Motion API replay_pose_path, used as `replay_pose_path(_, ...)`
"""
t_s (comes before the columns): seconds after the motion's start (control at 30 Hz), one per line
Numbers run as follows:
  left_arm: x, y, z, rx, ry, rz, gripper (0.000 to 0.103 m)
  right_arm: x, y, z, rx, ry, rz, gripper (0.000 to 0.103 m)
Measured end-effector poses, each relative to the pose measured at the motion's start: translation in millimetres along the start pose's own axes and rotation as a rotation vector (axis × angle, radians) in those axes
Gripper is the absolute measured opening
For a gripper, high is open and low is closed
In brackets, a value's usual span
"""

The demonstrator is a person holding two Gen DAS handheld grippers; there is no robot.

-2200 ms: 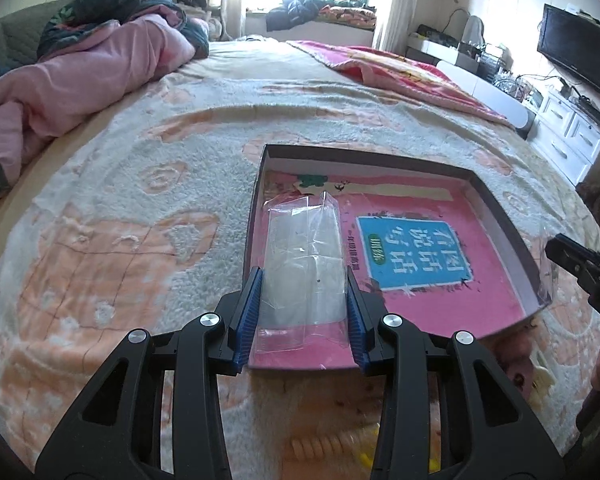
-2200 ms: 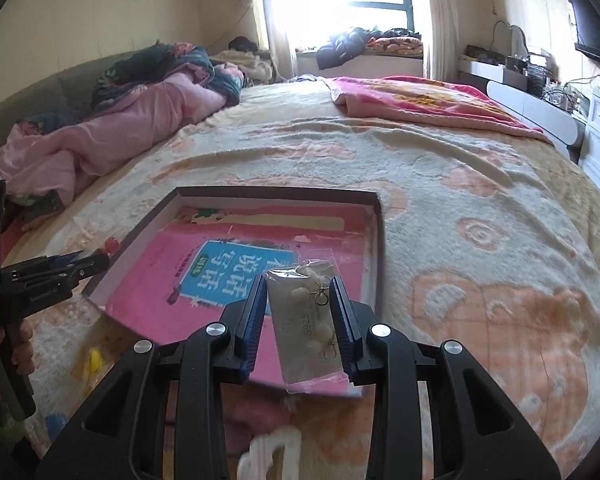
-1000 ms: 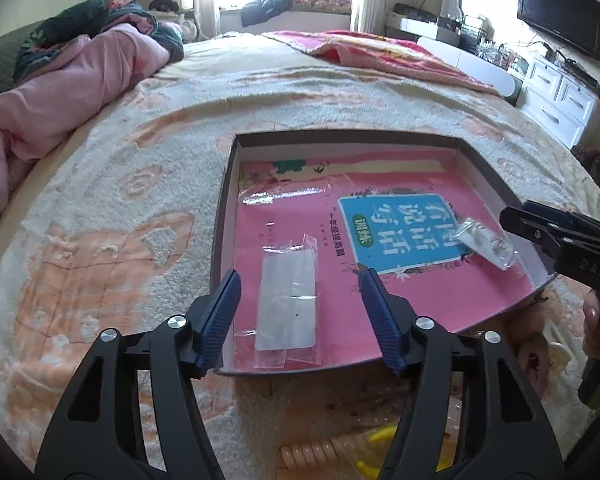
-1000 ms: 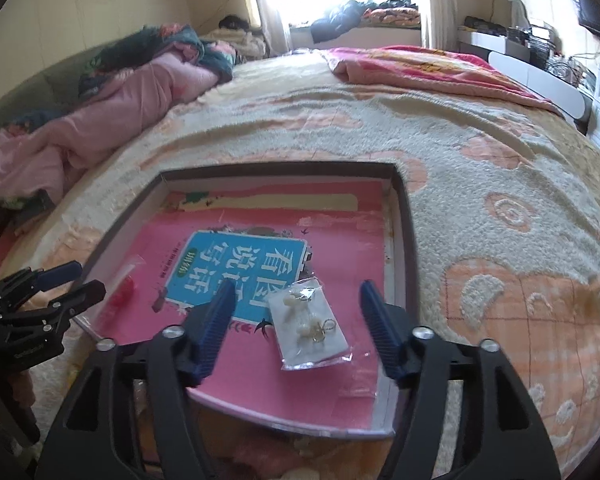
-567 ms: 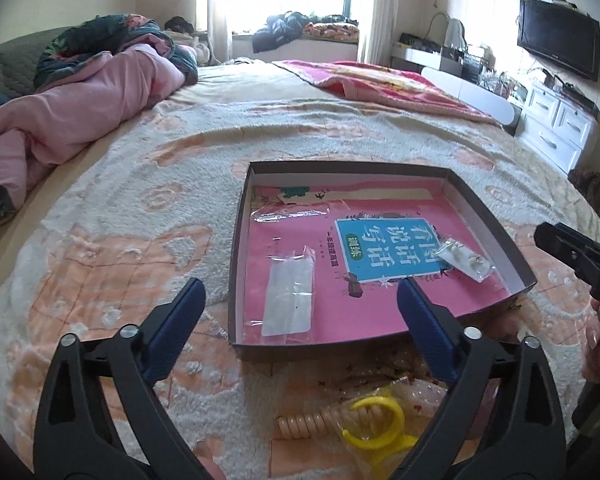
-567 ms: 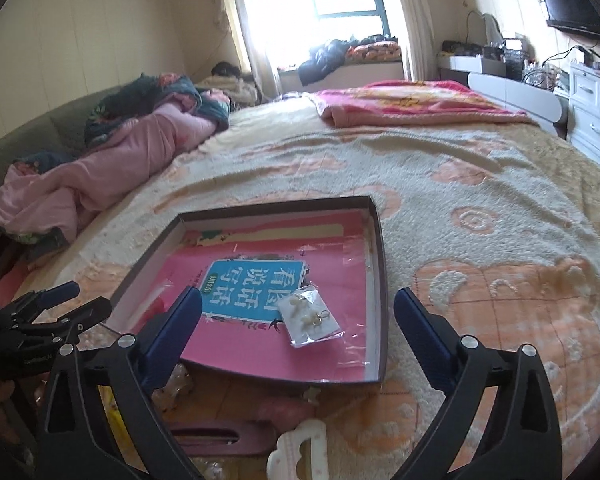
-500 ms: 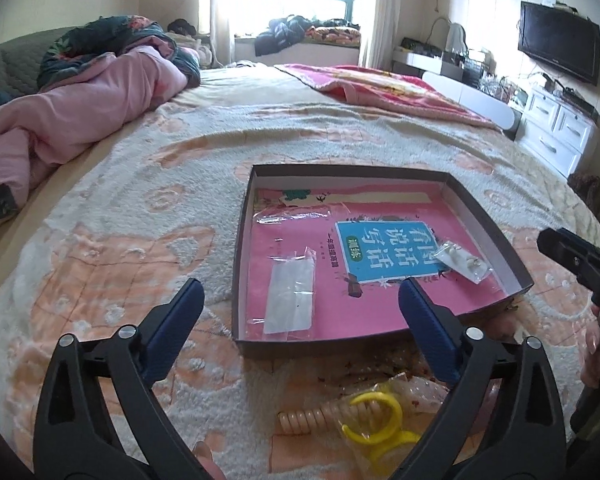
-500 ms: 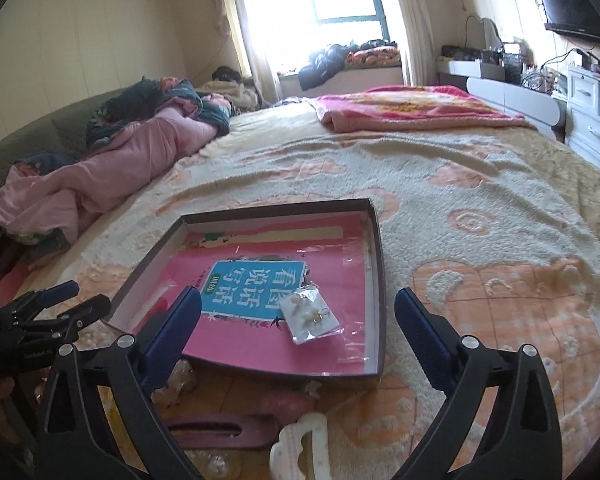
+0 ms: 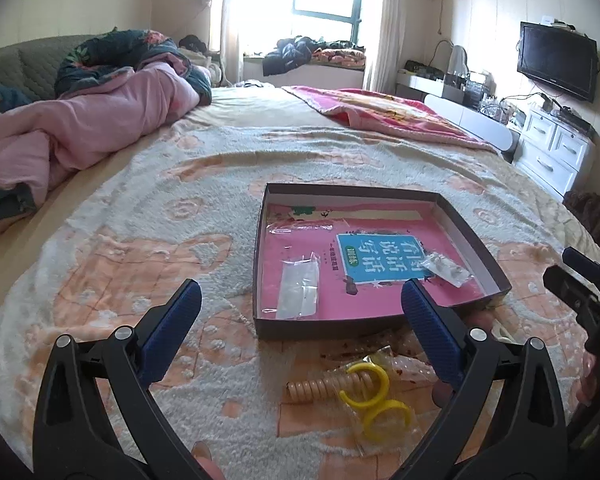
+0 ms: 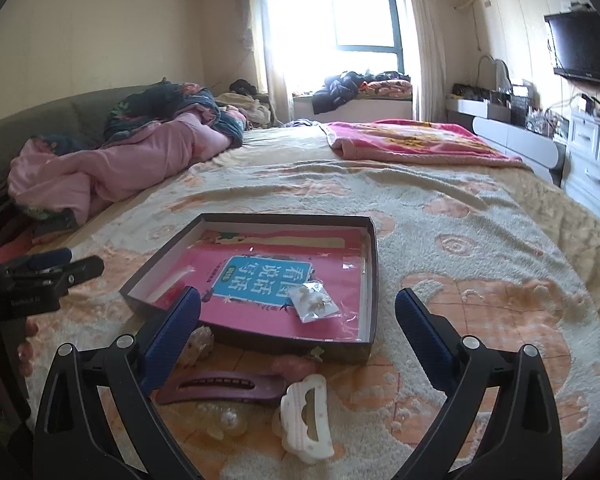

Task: Organize jewelry
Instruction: 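Move the right tool to the white claw clip and grasp it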

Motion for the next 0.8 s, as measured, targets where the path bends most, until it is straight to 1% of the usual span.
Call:
replay_pose_path(0.13, 3, 11, 2, 0.001, 0.004, -0.019, 0.092, 5, 9, 10, -0.007, 0.031, 0.003, 0.095)
replay_pose_path(0.33, 13, 23, -1, -0.003, -0.003, -0.025, 0.092, 15, 14, 24, -0.009, 0.084, 0.015, 0.095)
replay_pose_path(0.7, 43, 29, -11, 0.017, -0.031, 0.022, 0.092, 39, 24, 36, -0.003, 0.149, 0.047, 0.095)
replay_pose_path(0.8, 53, 27, -16, 0.052, -0.032, 0.057, 0.092, 46, 26, 35, -0.003, 0.149, 0.058, 0.095)
Point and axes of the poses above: each gripper's, at about its wrist camera, not at the fingertips, and y roughly against the way its jaws point, z to its left, x to its underside, the point moved 7 cm from there along -y, roughly the way its jaws point, and after that the axes turned 13 degrees about -x, right-handed, at the moved point
